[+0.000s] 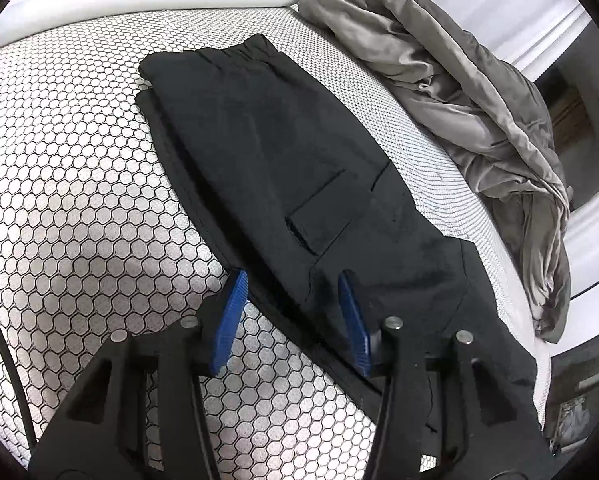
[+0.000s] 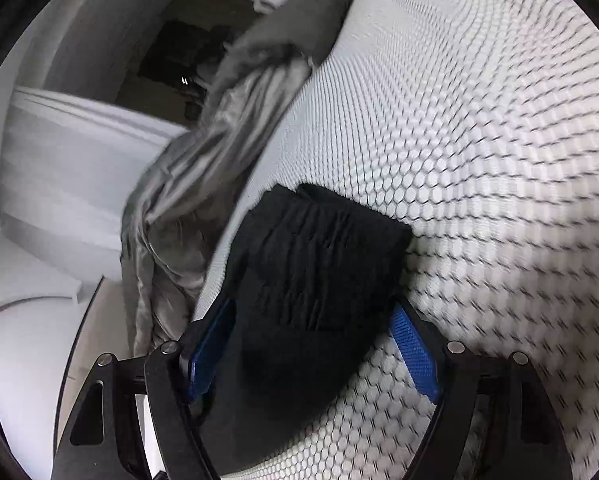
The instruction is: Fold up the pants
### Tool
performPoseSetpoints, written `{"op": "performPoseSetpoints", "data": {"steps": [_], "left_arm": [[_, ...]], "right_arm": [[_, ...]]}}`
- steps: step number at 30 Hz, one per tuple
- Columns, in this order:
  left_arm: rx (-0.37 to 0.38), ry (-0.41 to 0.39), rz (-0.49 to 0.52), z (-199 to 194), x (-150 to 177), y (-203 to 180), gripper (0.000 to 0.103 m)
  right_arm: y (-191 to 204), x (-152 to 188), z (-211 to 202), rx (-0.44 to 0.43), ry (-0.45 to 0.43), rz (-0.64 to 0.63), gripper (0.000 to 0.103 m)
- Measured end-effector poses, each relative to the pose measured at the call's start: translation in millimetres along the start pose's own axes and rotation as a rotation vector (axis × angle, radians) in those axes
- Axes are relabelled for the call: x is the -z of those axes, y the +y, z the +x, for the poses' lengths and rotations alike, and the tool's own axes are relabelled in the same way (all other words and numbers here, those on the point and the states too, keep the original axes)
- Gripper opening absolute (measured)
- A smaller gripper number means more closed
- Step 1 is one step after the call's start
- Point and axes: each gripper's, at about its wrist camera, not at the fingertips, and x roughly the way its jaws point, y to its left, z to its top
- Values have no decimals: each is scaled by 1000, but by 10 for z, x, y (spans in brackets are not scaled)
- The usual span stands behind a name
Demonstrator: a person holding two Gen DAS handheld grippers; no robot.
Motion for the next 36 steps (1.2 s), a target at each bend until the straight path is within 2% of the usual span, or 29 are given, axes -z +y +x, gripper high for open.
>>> {"op": "performPoseSetpoints", "data": {"steps": [1, 2, 3, 5, 7, 8, 9, 10, 11, 13, 15, 17, 18, 19, 20, 25, 29, 31, 33, 34, 36], "left_arm": [[-2, 1, -1, -12, 5, 12, 43], [-3, -1, -3, -15, 2, 13, 43], [-2, 0, -5, -5, -18, -8, 43], [-2, -1, -12, -14, -22, 16, 43], [-6, -12, -30, -39, -42, 76, 43], [0, -11, -37, -31, -61, 96, 43], [5, -5, -43, -30, -75, 119, 43], [4, -6, -53, -30, -101, 140, 43], [6, -7, -58, -25, -120, 158, 43], [12, -9, -82, 4, -190, 191, 43], [18, -4, -97, 86, -284, 222, 45], [23, -5, -121, 208, -394, 246, 44], [25, -10, -126, 248, -424, 248, 40], [6, -23, -132, 271, -453, 261, 15], [3, -28, -132, 296, -468, 263, 2], [-10, -90, -76, -67, -312, 412, 1], [-46, -99, -73, -260, -164, 607, 1], [-35, -90, -88, -281, -107, 719, 1], [-31, -92, -93, -291, -86, 767, 1], [-34, -97, -91, -303, -76, 768, 2], [-43, -109, -79, -345, -45, 760, 2]], "right_arm": [[29, 2, 13, 25, 4, -29, 58], [85, 22, -10, 63, 7, -87, 37], [110, 42, -75, 61, 3, -116, 21], [145, 98, -345, 11, -43, -137, 12], [175, 181, -656, 22, -103, -187, 12], [175, 215, -718, 75, -123, -231, 17], [142, 240, -717, 139, -122, -255, 36], [-8, 217, -618, 199, -57, -222, 42], [-134, 185, -587, 173, -21, -164, 44], [-253, 153, -662, 89, -14, -98, 45], [-219, 130, -739, 69, -16, -104, 62], [-185, 126, -737, 40, -32, -96, 69], [-171, 129, -700, 33, -23, -99, 69], [-184, 125, -684, 37, -17, -104, 69], [-161, 122, -637, 52, -14, -113, 69], [-84, 36, -530, 67, -20, -112, 69], [-86, 5, -561, 63, -34, -90, 69], [-132, 33, -601, 76, -34, -103, 66], [-120, 51, -549, 114, -33, -110, 32], [-142, 55, -511, 103, -16, -107, 27], [-128, 81, -625, 47, -38, -93, 15]]}}
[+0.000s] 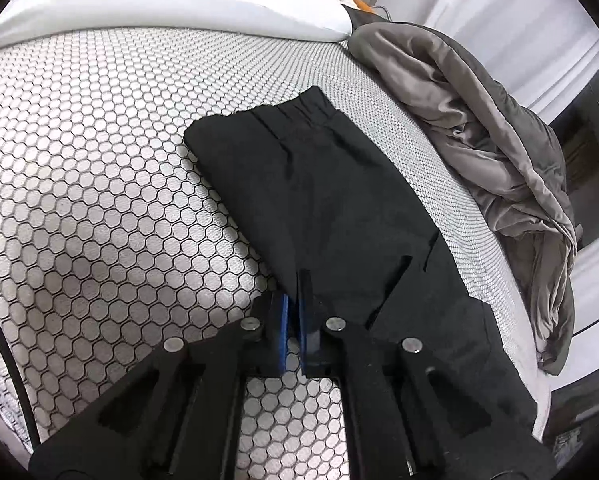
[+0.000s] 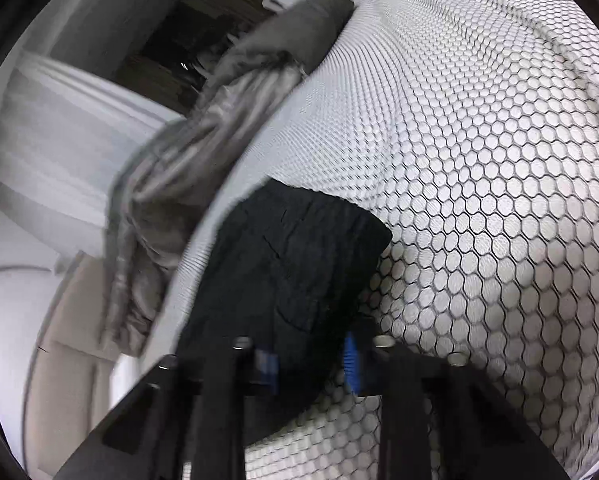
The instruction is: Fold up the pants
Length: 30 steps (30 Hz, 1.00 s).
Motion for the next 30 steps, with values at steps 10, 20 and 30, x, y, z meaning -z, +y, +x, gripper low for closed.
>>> {"op": "performPoseSetpoints", "data": {"steps": [10, 20, 30], "left_arm": [[-31, 4, -6, -62, 5, 19, 6], [69, -58, 100, -505, 53, -560, 51], [106, 68, 341, 6, 626, -1443, 65]], "right_arm": [[-9, 56, -119, 129, 52, -58, 46], [6, -28, -19, 142, -5, -13, 34], [153, 170, -144, 309, 83, -225, 30]]}}
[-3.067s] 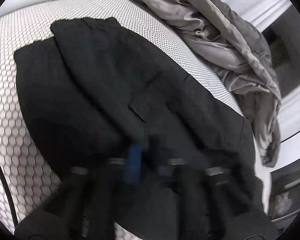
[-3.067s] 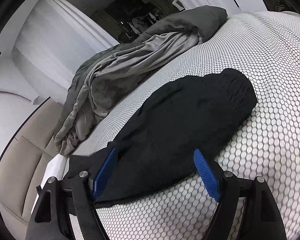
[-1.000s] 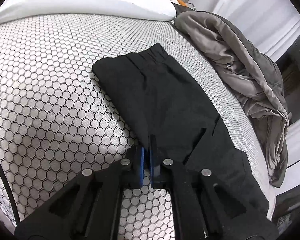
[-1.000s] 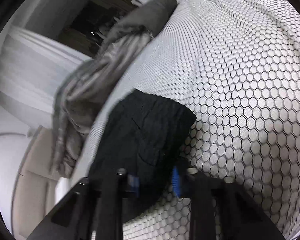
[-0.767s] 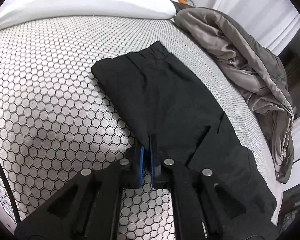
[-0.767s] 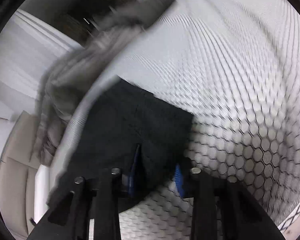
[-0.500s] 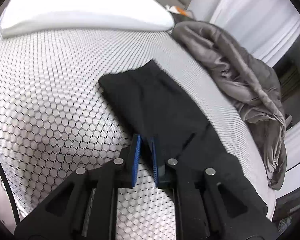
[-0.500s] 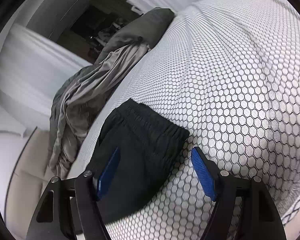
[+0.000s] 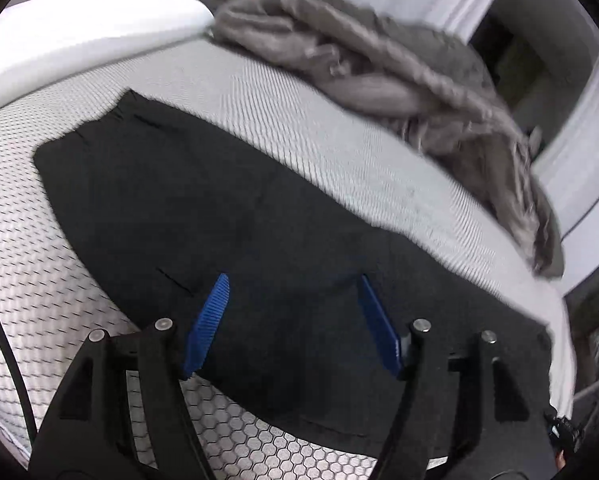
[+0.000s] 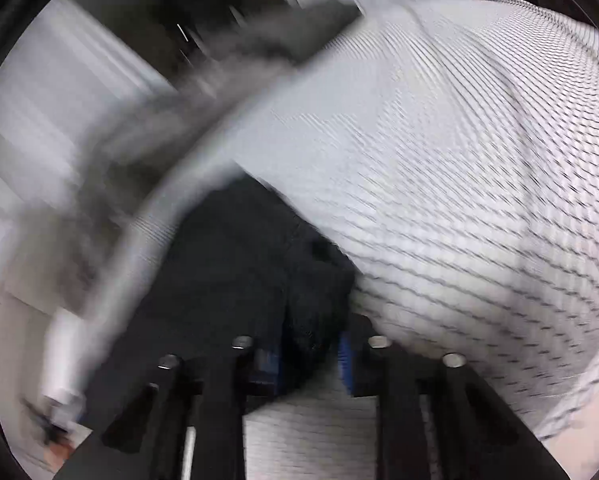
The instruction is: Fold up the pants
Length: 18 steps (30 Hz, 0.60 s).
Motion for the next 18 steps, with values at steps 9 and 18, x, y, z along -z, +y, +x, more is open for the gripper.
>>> {"op": "performPoseSetpoints", "data": {"steps": [9, 18], "left_arm": [[28, 38, 79, 182, 156, -361, 65], [-54, 88, 220, 429, 349, -587, 65]], "right_arm": [[428, -97, -414, -64, -235, -48, 68], [664, -534, -169, 27, -223, -97, 68]]}}
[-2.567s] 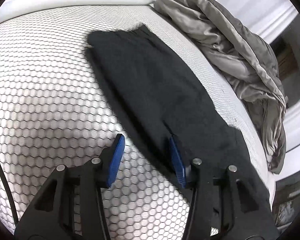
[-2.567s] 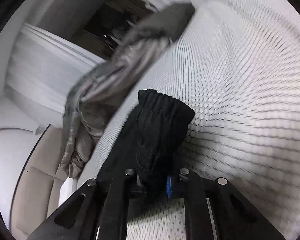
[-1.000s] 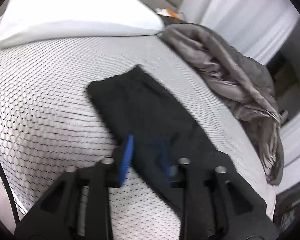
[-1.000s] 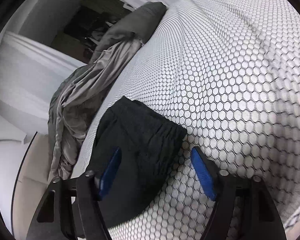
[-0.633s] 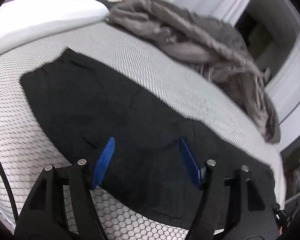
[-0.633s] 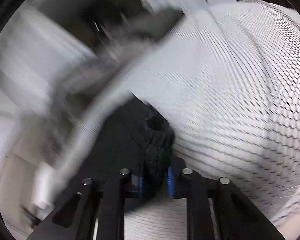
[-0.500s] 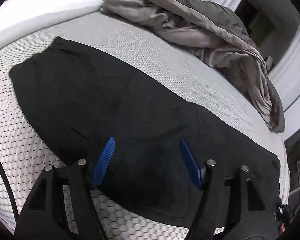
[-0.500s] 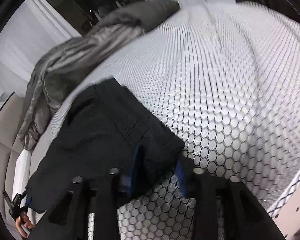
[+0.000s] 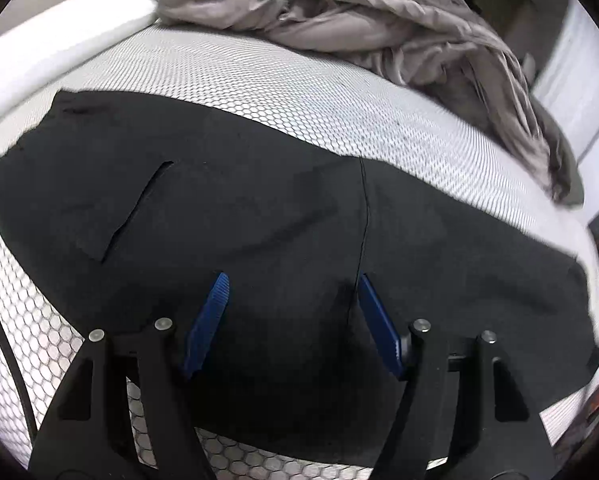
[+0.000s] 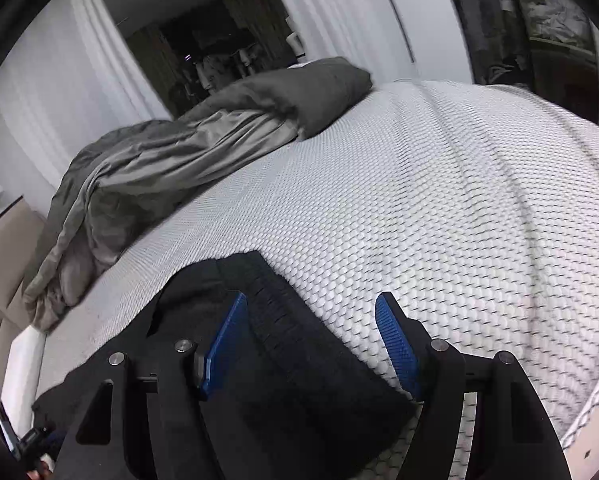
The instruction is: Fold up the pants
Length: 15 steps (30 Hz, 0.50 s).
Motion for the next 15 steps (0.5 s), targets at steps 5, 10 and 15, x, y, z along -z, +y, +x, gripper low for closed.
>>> {"op": "performPoseSetpoints", "data": {"steps": [5, 10, 15], "left_arm": [[-48, 41, 105, 94, 89, -82, 65], [-84, 40, 156, 129, 153, -139, 67], [-79, 41, 154, 94, 178, -84, 68]], "right_arm": [[266, 43, 437, 13, 125, -100, 69], [325, 252, 602, 120, 192, -248, 72], [373, 293, 469, 60, 171, -293, 41]]}}
